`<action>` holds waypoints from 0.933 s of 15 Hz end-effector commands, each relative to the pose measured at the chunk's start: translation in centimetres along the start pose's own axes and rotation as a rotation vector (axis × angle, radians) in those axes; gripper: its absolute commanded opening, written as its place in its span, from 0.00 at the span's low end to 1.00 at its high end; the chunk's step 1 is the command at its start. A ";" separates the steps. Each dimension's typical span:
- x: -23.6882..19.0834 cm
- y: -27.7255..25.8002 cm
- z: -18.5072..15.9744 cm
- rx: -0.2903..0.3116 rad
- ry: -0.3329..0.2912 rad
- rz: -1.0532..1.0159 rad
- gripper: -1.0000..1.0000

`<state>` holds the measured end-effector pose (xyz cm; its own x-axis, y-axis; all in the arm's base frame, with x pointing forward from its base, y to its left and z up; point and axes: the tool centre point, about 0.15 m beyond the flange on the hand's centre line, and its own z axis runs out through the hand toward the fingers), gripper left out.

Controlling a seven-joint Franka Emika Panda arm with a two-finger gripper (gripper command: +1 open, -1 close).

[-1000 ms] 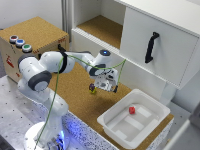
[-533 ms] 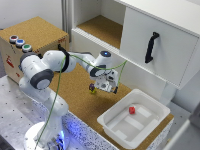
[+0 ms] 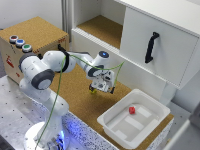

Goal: Take off the purple block that is on top of the other one

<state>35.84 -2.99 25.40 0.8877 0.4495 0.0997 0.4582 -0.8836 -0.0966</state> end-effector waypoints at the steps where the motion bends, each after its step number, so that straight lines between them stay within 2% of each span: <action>1: -1.4 -10.3 -3.0 0.033 0.084 -0.221 0.00; 2: -1.8 -11.7 -3.4 0.046 0.099 -0.266 0.00; 4: -1.6 -11.2 -3.5 0.054 0.099 -0.247 0.00; 7: -1.1 -8.3 -3.2 0.015 0.093 -0.192 0.00; 8: -1.0 -7.7 -3.2 0.010 0.086 -0.184 1.00; 14: -0.1 -4.3 -3.8 -0.058 0.096 -0.129 1.00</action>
<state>32.34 2.06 30.19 0.7983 0.5737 0.1830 0.5948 -0.7988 -0.0906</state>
